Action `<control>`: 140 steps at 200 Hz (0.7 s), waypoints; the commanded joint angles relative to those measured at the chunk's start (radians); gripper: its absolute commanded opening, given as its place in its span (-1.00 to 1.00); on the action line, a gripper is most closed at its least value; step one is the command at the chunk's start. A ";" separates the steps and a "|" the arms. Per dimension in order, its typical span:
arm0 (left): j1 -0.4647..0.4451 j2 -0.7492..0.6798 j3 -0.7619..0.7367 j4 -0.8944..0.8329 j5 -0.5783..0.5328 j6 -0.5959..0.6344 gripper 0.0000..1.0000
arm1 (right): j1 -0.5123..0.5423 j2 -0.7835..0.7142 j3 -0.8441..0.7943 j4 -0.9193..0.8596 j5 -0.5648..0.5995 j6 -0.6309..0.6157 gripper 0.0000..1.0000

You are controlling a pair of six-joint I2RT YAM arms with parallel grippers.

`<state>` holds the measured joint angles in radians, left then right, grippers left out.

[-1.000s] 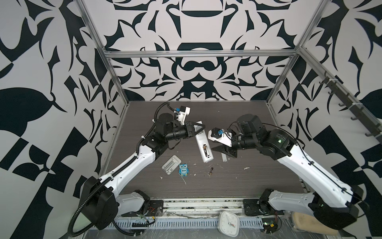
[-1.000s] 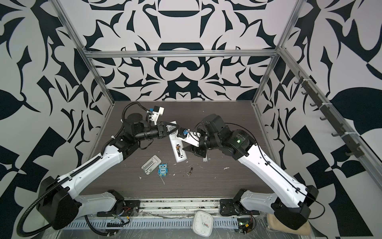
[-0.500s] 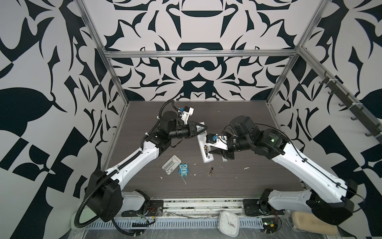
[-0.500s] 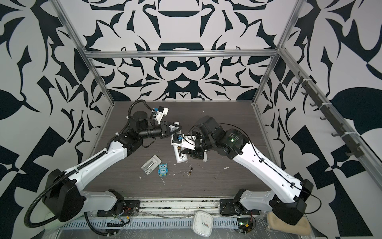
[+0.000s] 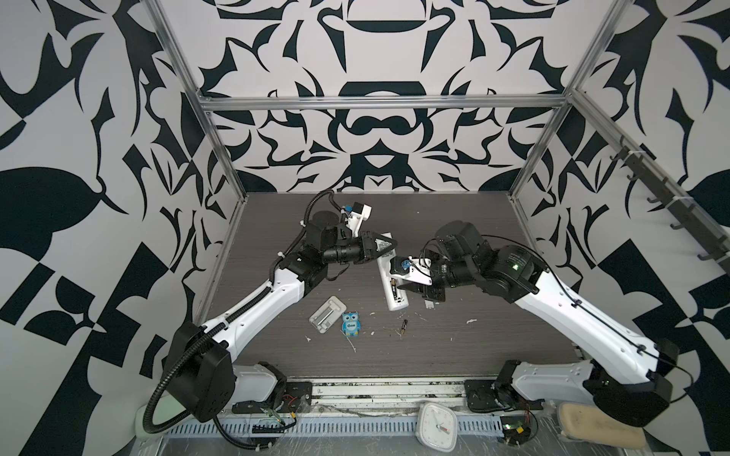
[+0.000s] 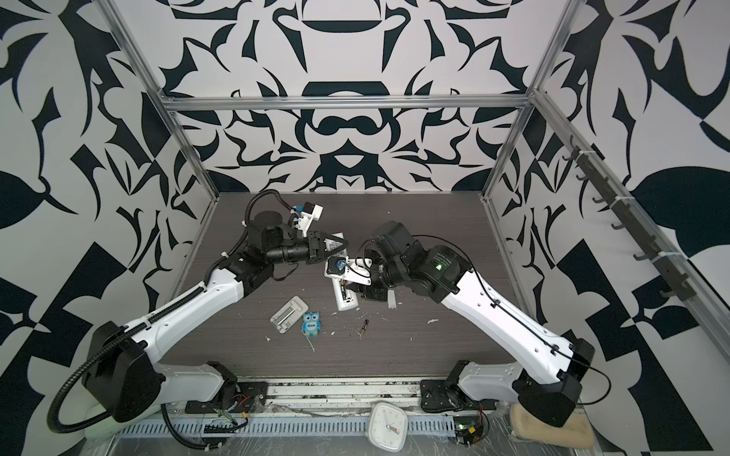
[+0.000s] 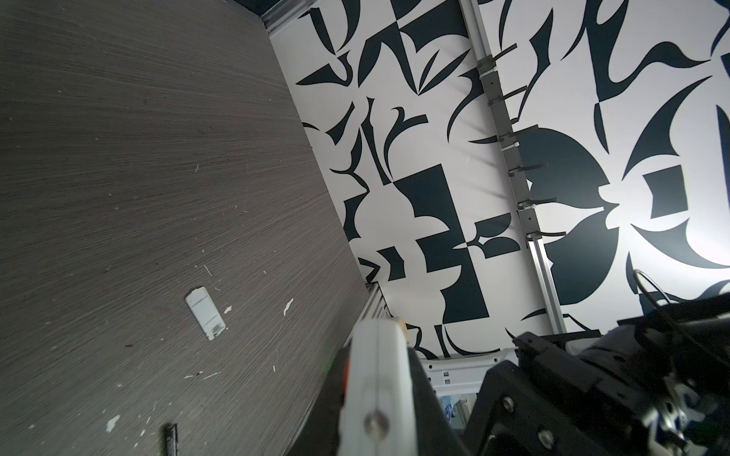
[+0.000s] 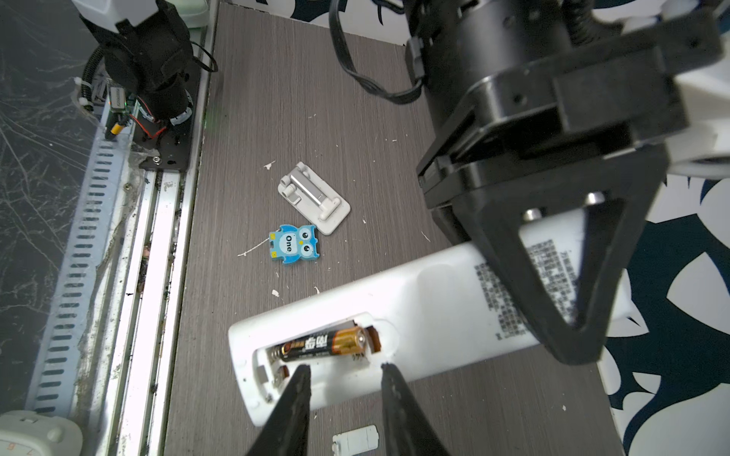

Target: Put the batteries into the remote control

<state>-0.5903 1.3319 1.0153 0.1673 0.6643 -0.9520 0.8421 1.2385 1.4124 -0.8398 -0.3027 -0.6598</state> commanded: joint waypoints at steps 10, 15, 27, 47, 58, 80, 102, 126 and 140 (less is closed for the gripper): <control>-0.002 -0.005 0.032 0.007 0.023 0.008 -1.00 | 0.006 0.001 -0.004 0.040 0.011 -0.023 -0.33; -0.002 -0.007 0.032 0.007 0.021 0.008 -1.00 | 0.007 0.002 -0.004 0.042 0.011 -0.024 -0.33; -0.002 -0.008 0.031 0.006 0.020 0.007 -1.00 | 0.007 0.005 -0.007 0.049 0.008 -0.026 -0.34; -0.002 -0.008 0.031 0.005 0.018 0.009 -1.00 | 0.012 0.009 -0.014 0.051 0.005 -0.028 -0.35; -0.002 -0.008 0.030 0.004 0.017 0.010 -1.00 | 0.013 0.009 -0.021 0.053 0.005 -0.028 -0.35; -0.003 -0.007 0.031 0.004 0.017 0.009 -1.00 | 0.018 0.007 -0.036 0.056 0.010 -0.036 -0.36; -0.003 -0.001 0.036 0.003 0.021 0.009 -1.00 | 0.017 0.004 -0.049 0.059 0.014 -0.038 -0.39; -0.005 0.005 0.040 0.003 0.023 0.009 -1.00 | 0.019 0.006 -0.058 0.062 0.014 -0.040 -0.42; -0.006 0.010 0.044 0.005 0.024 0.009 -1.00 | 0.020 0.007 -0.061 0.065 0.014 -0.039 -0.43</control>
<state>-0.5915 1.3350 1.0157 0.1524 0.6708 -0.9455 0.8543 1.2522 1.3540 -0.8005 -0.2943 -0.6899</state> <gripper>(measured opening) 0.213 0.291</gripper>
